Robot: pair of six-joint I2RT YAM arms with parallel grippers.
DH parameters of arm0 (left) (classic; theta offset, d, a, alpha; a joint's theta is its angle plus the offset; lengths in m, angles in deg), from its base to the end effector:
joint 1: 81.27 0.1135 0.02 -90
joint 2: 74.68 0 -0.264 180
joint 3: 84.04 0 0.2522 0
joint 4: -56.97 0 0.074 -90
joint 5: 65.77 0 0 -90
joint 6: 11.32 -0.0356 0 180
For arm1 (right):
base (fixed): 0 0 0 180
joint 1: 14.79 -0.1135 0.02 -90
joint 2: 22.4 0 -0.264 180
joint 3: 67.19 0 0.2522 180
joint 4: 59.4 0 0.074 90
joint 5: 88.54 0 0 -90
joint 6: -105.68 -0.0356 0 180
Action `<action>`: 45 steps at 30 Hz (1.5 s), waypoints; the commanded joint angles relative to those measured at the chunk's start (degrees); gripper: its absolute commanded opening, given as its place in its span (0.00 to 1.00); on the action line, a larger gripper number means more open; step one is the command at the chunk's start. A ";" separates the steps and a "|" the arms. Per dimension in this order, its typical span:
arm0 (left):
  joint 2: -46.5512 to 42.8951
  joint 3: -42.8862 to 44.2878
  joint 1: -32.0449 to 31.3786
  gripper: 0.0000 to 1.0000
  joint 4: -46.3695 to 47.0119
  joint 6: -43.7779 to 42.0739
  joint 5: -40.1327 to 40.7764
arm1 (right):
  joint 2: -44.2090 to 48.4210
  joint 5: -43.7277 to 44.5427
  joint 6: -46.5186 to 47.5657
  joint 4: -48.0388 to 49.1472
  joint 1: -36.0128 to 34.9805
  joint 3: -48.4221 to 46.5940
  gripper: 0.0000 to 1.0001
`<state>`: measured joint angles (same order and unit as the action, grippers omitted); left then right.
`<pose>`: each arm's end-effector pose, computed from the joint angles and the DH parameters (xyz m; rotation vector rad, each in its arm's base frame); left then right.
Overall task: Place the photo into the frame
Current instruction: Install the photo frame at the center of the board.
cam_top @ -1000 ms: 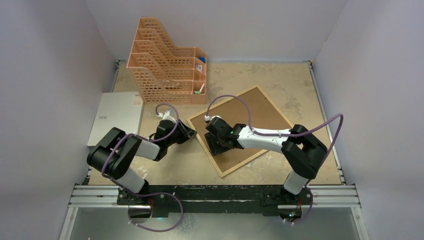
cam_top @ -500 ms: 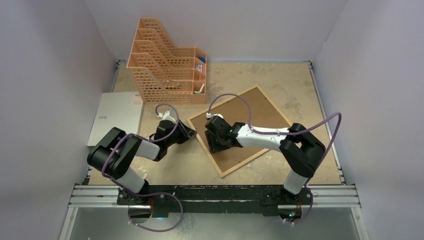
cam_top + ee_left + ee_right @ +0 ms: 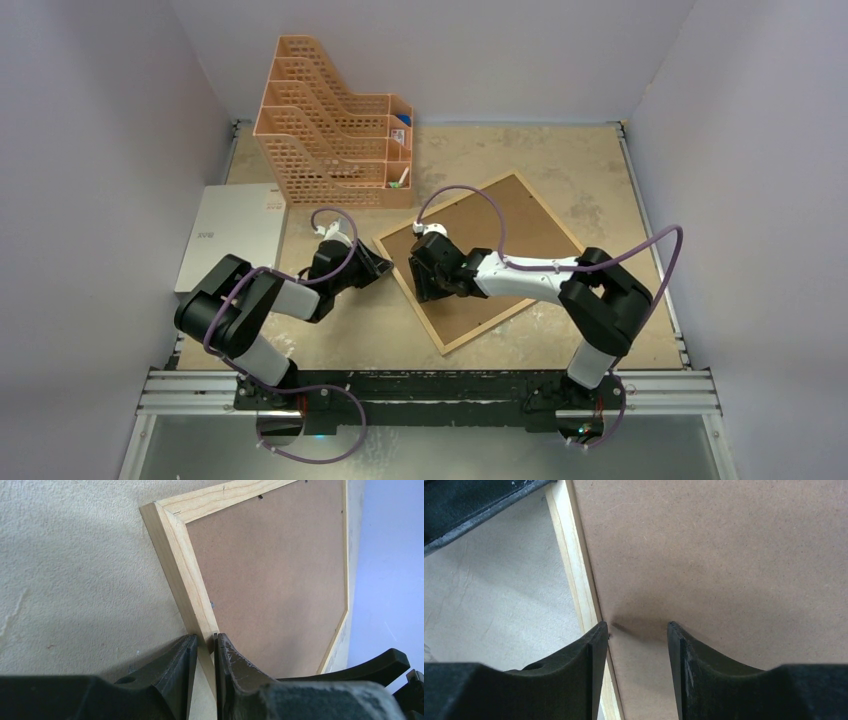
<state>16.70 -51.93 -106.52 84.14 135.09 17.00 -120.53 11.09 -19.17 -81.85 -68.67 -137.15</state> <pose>0.2222 -0.1098 0.1025 -0.5367 2.2222 -0.9355 0.2105 0.2783 0.1715 -0.3384 2.4744 0.4743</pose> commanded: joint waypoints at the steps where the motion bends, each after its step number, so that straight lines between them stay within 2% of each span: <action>1: 3.70 -4.87 -0.14 0.24 -19.18 -4.39 3.18 | -3.16 -1.10 4.96 -5.33 0.50 3.47 0.51; 5: 3.98 -4.73 -0.14 0.24 -18.96 -4.34 3.10 | -3.29 -4.42 8.67 -7.16 0.46 3.51 0.51; 14: 4.15 -4.58 -0.14 0.24 -19.03 -4.31 3.00 | -5.64 -5.29 14.06 -9.86 0.45 2.10 0.52; 21: 4.25 -4.38 -0.14 0.24 -19.22 -4.33 3.19 | -5.55 -4.33 16.18 -11.88 0.52 -0.26 0.44; 26: 4.26 -4.33 -0.14 0.24 -19.24 -4.42 3.22 | -6.02 -4.21 16.28 -10.98 0.50 -0.23 0.49; 29: 4.37 -4.29 -0.10 0.24 -19.14 -4.45 3.22 | -5.75 -7.26 16.86 -10.92 0.55 0.03 0.52; 45: 4.41 -4.37 -0.14 0.24 -19.15 -4.33 3.48 | -8.03 -3.49 17.83 -10.84 -0.18 -0.29 0.50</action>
<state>16.87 -52.13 -106.52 84.66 135.09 17.00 -122.78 5.84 -1.84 -86.09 -68.59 -140.56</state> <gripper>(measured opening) 0.240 0.506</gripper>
